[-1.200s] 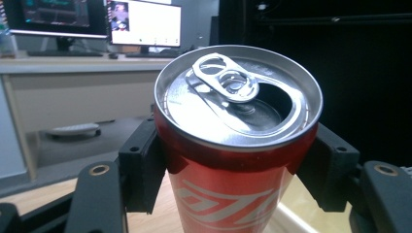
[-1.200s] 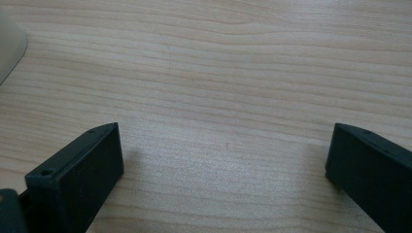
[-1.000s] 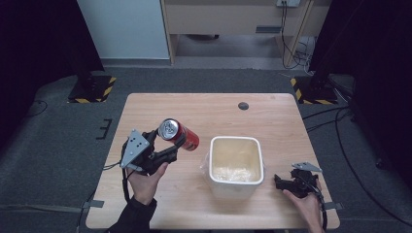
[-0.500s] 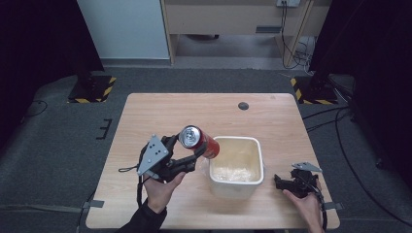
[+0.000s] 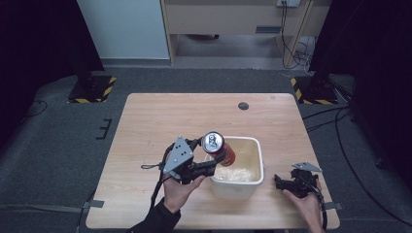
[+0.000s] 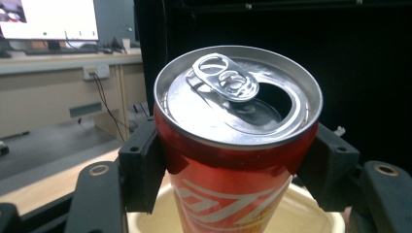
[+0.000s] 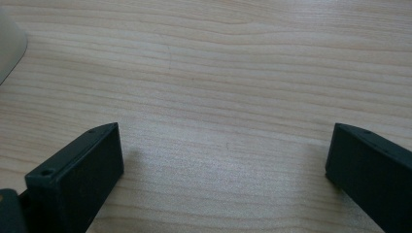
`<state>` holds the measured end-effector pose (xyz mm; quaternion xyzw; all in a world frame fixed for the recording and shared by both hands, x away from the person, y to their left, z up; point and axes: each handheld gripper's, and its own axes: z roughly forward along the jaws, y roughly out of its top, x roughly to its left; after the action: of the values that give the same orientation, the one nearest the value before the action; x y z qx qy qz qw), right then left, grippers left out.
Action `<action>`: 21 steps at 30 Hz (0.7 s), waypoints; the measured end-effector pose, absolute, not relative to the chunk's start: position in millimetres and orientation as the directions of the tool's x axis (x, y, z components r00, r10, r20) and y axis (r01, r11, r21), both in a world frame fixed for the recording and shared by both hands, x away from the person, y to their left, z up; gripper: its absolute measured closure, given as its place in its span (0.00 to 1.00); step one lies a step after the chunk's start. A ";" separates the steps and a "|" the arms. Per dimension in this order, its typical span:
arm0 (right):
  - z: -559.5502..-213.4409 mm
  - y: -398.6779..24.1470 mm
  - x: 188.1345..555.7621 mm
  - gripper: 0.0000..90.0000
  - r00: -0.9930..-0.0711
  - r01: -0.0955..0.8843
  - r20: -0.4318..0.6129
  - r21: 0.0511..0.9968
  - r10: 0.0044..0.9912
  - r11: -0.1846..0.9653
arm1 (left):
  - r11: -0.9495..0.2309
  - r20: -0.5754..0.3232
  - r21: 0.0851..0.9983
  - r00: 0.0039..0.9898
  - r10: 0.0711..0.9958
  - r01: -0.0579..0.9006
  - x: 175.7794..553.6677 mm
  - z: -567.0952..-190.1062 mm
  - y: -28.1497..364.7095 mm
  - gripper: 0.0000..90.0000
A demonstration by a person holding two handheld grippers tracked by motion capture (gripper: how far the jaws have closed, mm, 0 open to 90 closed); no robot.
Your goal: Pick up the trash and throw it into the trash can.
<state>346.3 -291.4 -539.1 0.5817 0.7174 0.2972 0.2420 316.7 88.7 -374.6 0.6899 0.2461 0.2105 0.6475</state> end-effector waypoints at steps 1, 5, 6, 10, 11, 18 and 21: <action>-539.1 -291.4 346.3 0.00 -0.206 0.691 -0.001 0.708 0.979 0.146 | -0.040 -0.028 0.997 0.790 0.612 0.067 316.7 -374.6 88.7 0.37; -539.1 -291.5 346.3 0.00 -0.207 0.691 -0.001 0.708 0.978 0.147 | -0.070 -0.032 0.993 0.791 0.611 0.094 321.0 -382.9 84.9 0.37; -539.1 -291.4 346.3 0.00 -0.206 0.691 -0.001 0.708 0.978 0.146 | -0.084 -0.034 0.991 0.791 0.611 0.108 323.4 -387.1 83.5 0.37; -539.1 -291.4 346.3 0.00 -0.206 0.691 -0.001 0.708 0.978 0.147 | -0.108 -0.033 0.986 0.790 0.612 0.124 326.6 -393.2 82.1 0.37; -539.1 -291.5 346.3 0.00 -0.207 0.691 -0.001 0.708 0.978 0.147 | -0.122 -0.033 0.983 0.789 0.614 0.137 328.7 -397.5 81.4 0.37; -539.1 -291.4 346.3 0.00 -0.207 0.691 -0.001 0.708 0.978 0.147 | -0.141 -0.064 0.972 0.789 0.611 0.188 336.5 -413.2 78.6 0.37; -539.1 -291.4 346.3 0.00 -0.206 0.691 -0.001 0.708 0.978 0.147 | -0.160 -0.059 0.967 0.789 0.611 0.197 337.6 -418.6 75.4 0.37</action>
<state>346.3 -291.4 -539.1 0.5816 0.7175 0.2974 0.2419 337.6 75.4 -418.6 0.7410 0.2725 0.1763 0.5878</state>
